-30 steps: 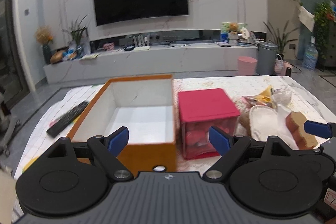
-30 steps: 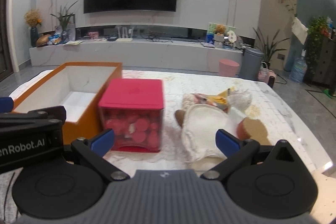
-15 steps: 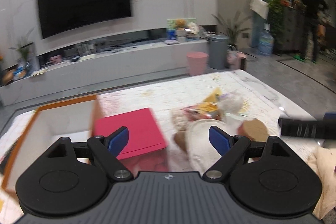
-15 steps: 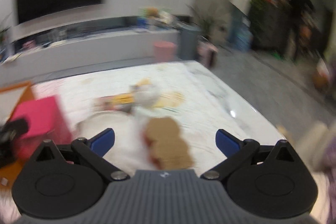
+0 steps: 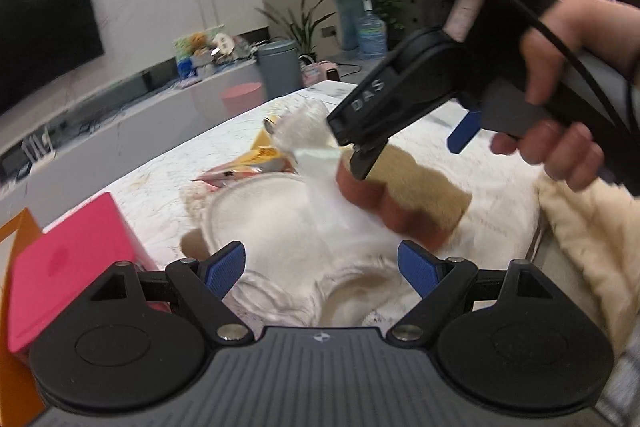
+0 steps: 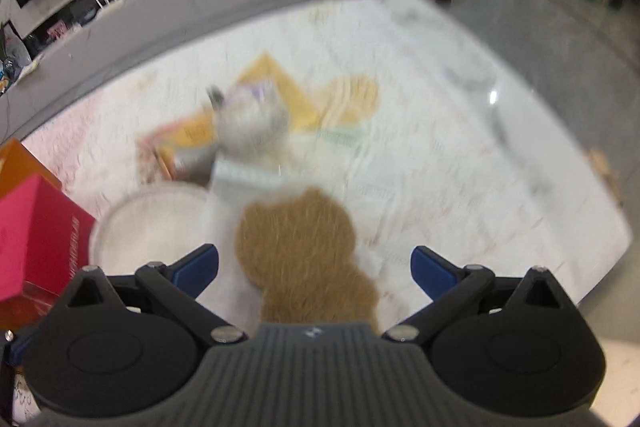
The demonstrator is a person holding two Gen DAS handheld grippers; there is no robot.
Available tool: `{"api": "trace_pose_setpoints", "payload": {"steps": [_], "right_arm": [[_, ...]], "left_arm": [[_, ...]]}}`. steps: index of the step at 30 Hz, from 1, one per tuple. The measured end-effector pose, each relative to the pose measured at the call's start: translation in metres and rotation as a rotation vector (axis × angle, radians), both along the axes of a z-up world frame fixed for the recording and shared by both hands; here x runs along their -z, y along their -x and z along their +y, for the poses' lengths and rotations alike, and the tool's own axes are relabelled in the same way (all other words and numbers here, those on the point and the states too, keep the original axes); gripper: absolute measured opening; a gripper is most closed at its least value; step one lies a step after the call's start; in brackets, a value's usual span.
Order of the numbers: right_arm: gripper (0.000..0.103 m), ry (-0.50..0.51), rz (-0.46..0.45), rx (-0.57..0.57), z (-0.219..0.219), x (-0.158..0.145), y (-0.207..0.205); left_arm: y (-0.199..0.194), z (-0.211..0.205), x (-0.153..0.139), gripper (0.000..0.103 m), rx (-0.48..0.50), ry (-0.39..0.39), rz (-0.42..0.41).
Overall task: Organize soft objects
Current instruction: 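Grasp the bear-shaped brown coir sponge with the right tool while the left tool reaches the white pad, then grasp the white round pad with the left tool while the right tool lifts the sponge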
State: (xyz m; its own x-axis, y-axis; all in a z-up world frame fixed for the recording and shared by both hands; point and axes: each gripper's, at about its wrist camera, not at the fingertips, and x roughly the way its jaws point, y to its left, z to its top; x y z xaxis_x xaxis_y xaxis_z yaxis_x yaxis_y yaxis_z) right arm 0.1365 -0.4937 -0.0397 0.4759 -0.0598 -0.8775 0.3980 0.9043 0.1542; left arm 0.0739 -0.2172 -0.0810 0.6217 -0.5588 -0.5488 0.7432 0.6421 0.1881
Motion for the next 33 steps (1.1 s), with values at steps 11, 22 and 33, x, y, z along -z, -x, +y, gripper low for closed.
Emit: {"api": "trace_pose_setpoints", "payload": {"steps": [11,22,33], "right_arm": [[0.1,0.077,0.035,-0.05,0.006,0.034,-0.015],[0.1,0.107,0.033,-0.053,0.007,0.041,-0.017],[0.07,0.114,-0.037,-0.097,0.014,0.026,-0.004]], "left_arm": [[-0.014,0.023,0.03,0.101,-0.108,0.083,0.089],[-0.042,0.032,0.037,0.097,-0.307,0.36,0.232],[-0.045,0.046,0.038,0.023,-0.294,0.426,0.28]]}}
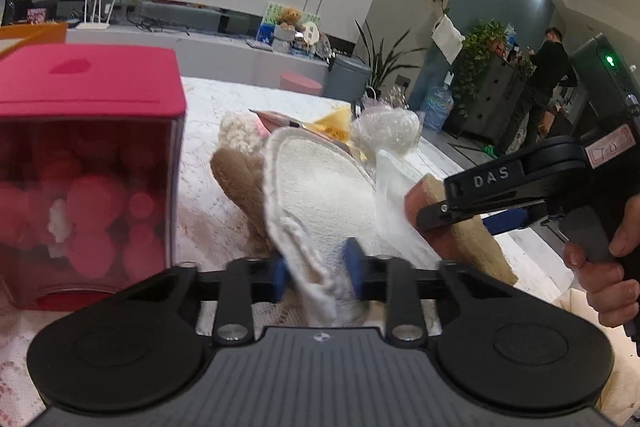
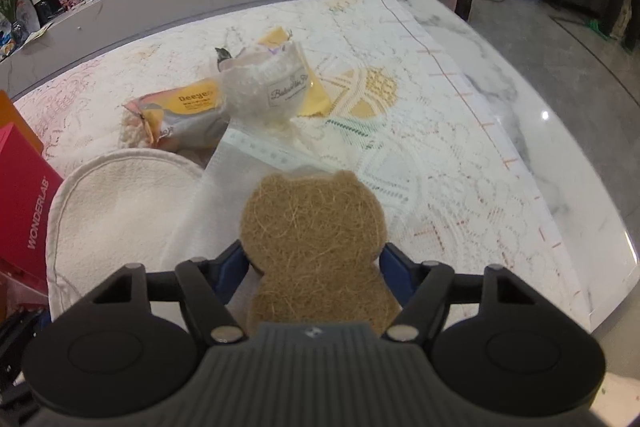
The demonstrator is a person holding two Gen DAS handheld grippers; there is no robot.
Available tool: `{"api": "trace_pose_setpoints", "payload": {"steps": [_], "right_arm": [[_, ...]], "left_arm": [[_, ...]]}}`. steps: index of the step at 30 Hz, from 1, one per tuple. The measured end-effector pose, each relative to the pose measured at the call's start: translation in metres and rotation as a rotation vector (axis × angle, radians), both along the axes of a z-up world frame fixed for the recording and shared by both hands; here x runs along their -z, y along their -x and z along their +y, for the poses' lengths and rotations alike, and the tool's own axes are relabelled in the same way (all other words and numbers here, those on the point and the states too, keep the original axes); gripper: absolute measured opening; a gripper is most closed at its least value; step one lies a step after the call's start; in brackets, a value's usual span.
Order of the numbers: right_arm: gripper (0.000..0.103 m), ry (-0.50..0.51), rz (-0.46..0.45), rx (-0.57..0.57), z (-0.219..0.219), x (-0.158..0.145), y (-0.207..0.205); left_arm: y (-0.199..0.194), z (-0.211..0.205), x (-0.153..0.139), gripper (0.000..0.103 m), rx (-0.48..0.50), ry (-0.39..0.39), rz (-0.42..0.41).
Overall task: Organize soft objects
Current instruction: 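Grasp the white round pad with the left tool while the right tool lifts the sponge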
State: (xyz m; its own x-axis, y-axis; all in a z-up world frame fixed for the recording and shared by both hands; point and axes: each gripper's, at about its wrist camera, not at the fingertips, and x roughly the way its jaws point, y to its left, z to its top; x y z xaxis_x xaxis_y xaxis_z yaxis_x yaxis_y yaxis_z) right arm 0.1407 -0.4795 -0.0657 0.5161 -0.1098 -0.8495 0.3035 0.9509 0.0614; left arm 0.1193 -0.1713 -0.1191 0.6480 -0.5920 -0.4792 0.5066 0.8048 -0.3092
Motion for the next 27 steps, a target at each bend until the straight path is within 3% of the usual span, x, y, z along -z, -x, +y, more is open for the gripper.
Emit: {"api": "trace_pose_setpoints", "payload": {"steps": [4,5,6,8,11,15,19,21,22,23,24,26,27], "right_arm": [[0.072,0.004,0.007,-0.018,-0.002,-0.004,0.005],[0.078,-0.001,0.012,-0.009,-0.004,-0.004,0.007],[0.092,0.004,0.013,0.014,-0.007,-0.004,0.008],[0.1,0.025,0.025,0.045,-0.013,-0.001,0.01],[0.1,0.018,0.053,0.066,-0.025,0.006,0.006],[0.1,-0.146,0.092,0.132,-0.039,0.024,0.0],[0.1,-0.117,0.126,0.12,-0.035,0.036,-0.004],[0.079,-0.128,0.113,0.102,-0.033,0.035,-0.004],[0.074,-0.142,0.102,0.09,-0.031,0.033,-0.003],[0.075,-0.148,0.094,0.082,-0.029,0.03,-0.003],[0.074,-0.129,0.087,0.075,-0.026,0.028,-0.002],[0.074,-0.081,0.081,0.068,-0.021,0.027,-0.002],[0.074,-0.082,0.091,0.066,-0.019,0.028,-0.002]], "left_arm": [[0.01,0.008,-0.01,0.01,0.002,0.016,-0.031],[0.014,0.012,-0.015,0.008,-0.003,0.019,-0.043],[0.015,0.012,-0.019,0.007,0.0,0.018,-0.053],[0.019,0.015,-0.029,0.006,0.012,0.012,-0.079],[0.02,0.016,-0.038,0.006,0.02,0.011,-0.097],[0.013,0.015,-0.036,0.006,0.016,0.021,-0.079],[0.008,0.018,-0.028,0.006,0.052,0.034,-0.043],[0.004,0.017,-0.025,0.009,0.094,0.041,-0.021],[0.002,0.015,-0.024,0.011,0.109,0.042,-0.012],[0.0,0.014,-0.022,0.017,0.128,0.048,-0.001],[-0.002,0.01,-0.019,0.036,0.156,0.048,0.015],[-0.006,0.0,-0.013,0.049,0.202,0.006,0.04],[-0.005,-0.003,-0.011,0.033,0.183,-0.007,0.03]]}}
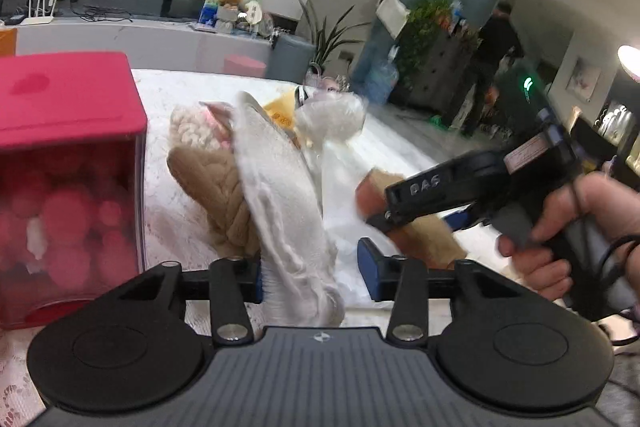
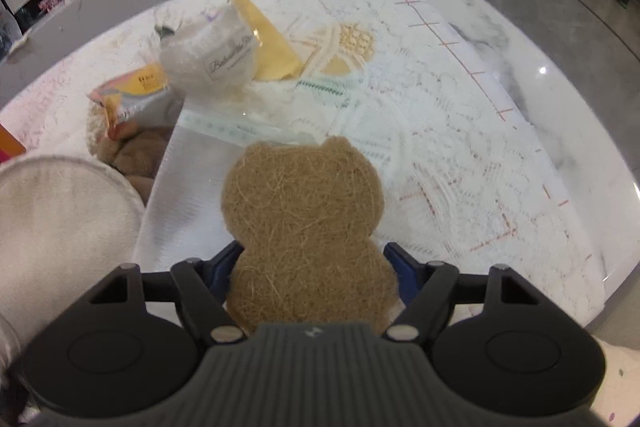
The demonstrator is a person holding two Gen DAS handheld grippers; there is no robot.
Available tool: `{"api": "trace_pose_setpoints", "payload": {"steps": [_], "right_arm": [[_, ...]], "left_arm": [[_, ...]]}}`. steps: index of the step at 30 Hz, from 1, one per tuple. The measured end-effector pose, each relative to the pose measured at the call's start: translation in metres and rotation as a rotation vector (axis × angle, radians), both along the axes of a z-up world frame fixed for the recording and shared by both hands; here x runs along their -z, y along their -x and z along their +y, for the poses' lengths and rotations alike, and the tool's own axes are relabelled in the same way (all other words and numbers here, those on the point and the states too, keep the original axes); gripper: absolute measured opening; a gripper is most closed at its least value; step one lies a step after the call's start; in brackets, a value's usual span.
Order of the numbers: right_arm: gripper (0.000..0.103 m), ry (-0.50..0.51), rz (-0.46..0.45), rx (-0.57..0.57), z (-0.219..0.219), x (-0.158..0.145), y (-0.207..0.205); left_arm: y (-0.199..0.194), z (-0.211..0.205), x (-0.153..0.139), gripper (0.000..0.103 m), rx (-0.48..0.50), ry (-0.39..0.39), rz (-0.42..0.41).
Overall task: Organize soft objects
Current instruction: 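Grasp the white round pad with the left tool while the right tool lifts the sponge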
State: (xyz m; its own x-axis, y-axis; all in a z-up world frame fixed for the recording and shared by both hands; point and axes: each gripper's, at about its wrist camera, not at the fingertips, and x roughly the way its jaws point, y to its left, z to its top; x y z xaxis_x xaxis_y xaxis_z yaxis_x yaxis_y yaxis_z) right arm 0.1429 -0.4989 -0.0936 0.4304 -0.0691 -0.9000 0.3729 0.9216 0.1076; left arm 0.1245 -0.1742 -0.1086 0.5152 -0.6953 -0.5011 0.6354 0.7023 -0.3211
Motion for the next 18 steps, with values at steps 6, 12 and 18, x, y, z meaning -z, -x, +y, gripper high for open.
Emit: {"api": "trace_pose_setpoints", "payload": {"steps": [6,12,18], "right_arm": [[0.074,0.01,-0.048,-0.012,0.001,-0.012,0.007],[0.073,0.042,-0.139,-0.049,0.01,-0.039,0.03],[0.073,0.026,-0.213,0.034,-0.001,-0.06,0.055]], "left_arm": [[0.015,0.002,-0.006,0.007,-0.009,0.041,-0.1],[0.033,0.008,-0.029,0.006,-0.025,0.086,-0.179],[0.046,0.004,-0.064,0.006,-0.036,0.079,-0.261]]}}
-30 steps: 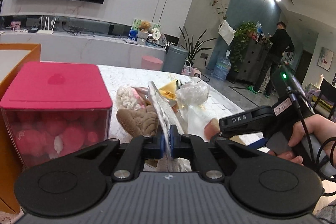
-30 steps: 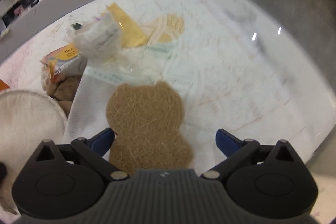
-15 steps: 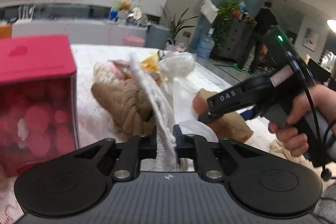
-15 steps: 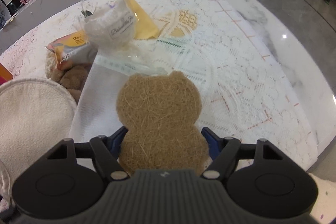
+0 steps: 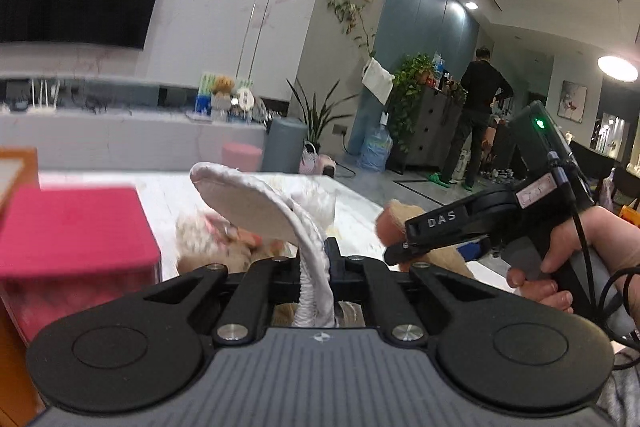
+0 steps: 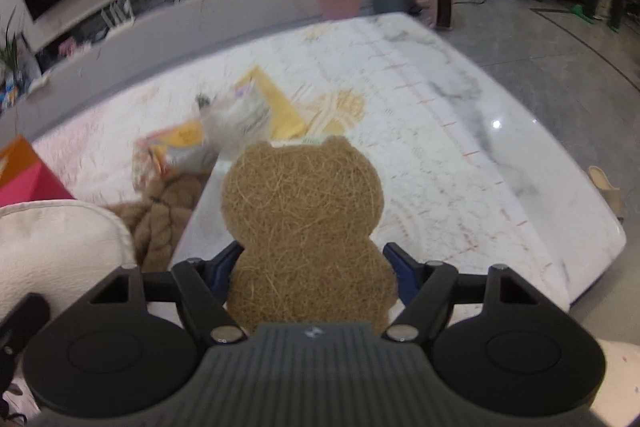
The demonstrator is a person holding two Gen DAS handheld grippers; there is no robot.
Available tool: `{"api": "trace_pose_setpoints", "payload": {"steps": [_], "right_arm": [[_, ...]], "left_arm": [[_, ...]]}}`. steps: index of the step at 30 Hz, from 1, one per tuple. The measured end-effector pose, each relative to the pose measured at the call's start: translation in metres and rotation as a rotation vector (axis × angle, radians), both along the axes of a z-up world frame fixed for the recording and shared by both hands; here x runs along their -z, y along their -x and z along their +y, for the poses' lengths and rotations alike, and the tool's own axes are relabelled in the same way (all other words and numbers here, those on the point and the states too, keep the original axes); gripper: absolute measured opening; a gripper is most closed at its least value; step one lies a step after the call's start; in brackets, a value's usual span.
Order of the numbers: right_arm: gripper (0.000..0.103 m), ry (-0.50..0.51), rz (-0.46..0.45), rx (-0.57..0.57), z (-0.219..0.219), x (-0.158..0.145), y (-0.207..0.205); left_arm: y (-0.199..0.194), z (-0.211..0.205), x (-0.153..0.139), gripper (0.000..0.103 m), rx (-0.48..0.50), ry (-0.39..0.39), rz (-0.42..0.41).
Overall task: Organize soft objects
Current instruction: 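Grasp the white round pad with the left tool while the right tool lifts the sponge, then carry both items to the orange box and open the left tool over it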
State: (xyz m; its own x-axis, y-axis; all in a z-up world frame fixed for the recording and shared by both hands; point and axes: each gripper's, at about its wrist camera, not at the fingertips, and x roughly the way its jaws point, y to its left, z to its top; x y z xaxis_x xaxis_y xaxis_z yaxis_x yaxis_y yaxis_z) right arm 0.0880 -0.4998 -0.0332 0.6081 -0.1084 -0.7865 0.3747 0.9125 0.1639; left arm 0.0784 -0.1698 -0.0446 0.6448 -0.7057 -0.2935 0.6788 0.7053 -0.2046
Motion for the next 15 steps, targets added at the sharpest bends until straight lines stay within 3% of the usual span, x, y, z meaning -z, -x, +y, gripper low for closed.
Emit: {"api": "trace_pose_setpoints", "payload": {"steps": [7,10,15], "right_arm": [[0.074,-0.036,-0.163,0.052,0.0,-0.042,0.025],[0.073,0.009,-0.224,0.054,0.024,-0.068,0.029],[0.073,0.008,-0.368,-0.074,0.097,-0.117,0.027]], "left_arm": [[0.017,0.005,-0.059,0.006,-0.127,-0.065,-0.108],[0.019,0.022,-0.085,0.006,-0.211,-0.089,-0.131],[0.008,0.074,-0.113,0.006,-0.325,-0.106,-0.129]]}}
